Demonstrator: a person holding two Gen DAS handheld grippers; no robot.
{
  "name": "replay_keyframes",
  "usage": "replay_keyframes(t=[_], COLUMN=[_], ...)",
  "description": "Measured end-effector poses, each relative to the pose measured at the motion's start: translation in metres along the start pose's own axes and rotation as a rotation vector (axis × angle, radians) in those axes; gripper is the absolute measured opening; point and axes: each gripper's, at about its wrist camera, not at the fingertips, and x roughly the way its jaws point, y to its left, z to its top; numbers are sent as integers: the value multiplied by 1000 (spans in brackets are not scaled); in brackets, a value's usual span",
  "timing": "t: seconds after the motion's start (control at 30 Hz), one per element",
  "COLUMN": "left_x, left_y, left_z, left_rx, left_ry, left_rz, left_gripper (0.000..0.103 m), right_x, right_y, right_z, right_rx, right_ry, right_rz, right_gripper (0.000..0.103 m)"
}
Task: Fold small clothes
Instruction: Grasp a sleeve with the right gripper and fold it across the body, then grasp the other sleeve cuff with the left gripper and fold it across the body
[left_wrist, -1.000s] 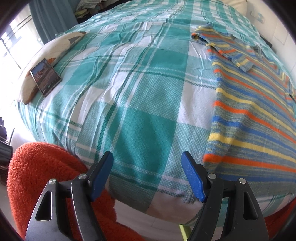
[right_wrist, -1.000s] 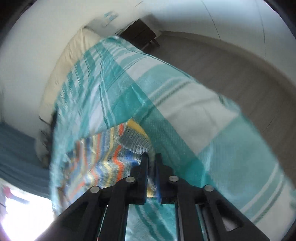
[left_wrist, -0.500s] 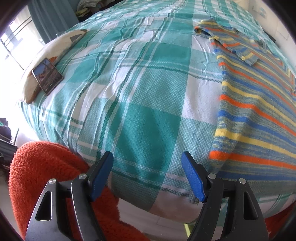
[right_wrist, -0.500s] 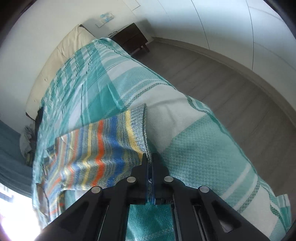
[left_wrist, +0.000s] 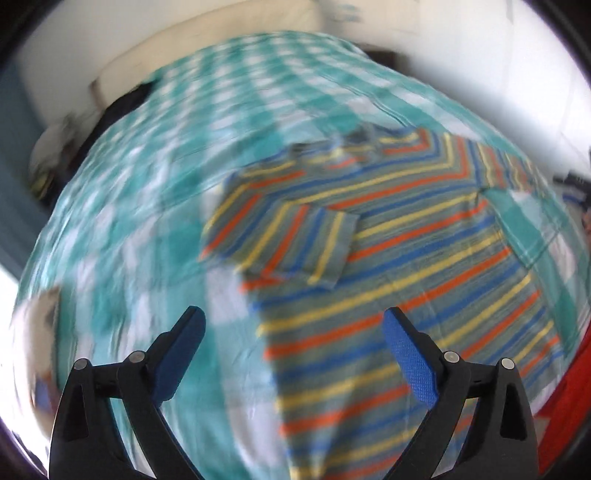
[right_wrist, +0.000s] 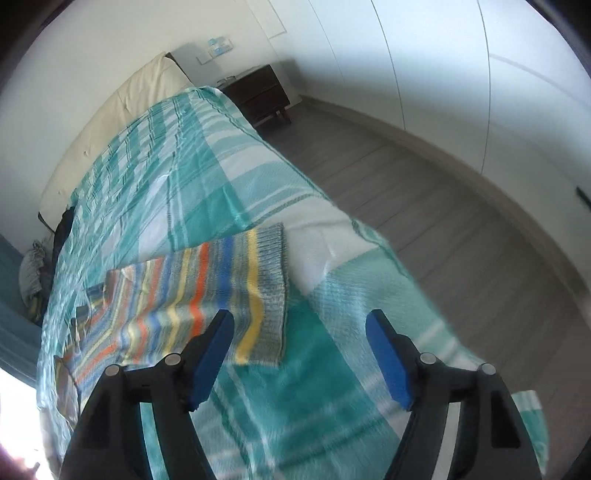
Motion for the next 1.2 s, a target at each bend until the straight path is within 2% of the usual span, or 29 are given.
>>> replay_keyframes(t=[0.07,0.13,0.17,0.23,0.3,0.33,0.37,0.43,0.53,0.57,0.63,0.73,0.87,0.93,1.07,1.2], left_x=[49,99,119,146,145,142,137,115,79,71,66,73,94,103,108,106], left_y=[-20,-28,-29,-24,-12,-4,6,36,110,142,196,240,261,271,282,271], left_z=[19,27,29,30,33,35,38,41,30,19,-1,-32,-60,-75,-105,-112], left_rx=[91,129,123,66,-20,-50,-82,-190,-439,-542,-680,-756,-782,-823,-951,-913], left_ry=[46,113,150,208,172,172,175,115,39,28,36,83,156,196,210,205], left_rz=[8,63,75,21,-37,-46,-43,-56,-33,-7,69,179,246,247,193,204], left_gripper=[97,96,90,83,62,20,6,4,4,4,4,4,2,2,2,2], right_x=[-27,-51,-66,-87,-104,-108,-110,-111,-102,-101,-100,-94,-85,-80,-78,-76], right_y=[5,12,18,30,45,52,58,71,90,97,103,109,116,119,123,124], right_z=[-9,-23,-35,-56,-83,-94,-105,-126,-137,-138,-142,-148,-156,-157,-162,-163], right_rx=[-5,7,13,3,-27,-44,-62,-104,-183,-220,-255,-284,-326,-339,-359,-369], right_ry=[-19,-34,-44,-63,-84,-90,-95,-99,-67,-64,-69,-46,-13,-1,8,14], right_rz=[54,126,181,247,283,290,295,293,288,283,281,286,278,271,253,240], right_gripper=[73,73,73,77,79,79,79,79,79,79,79,79,79,79,79,79])
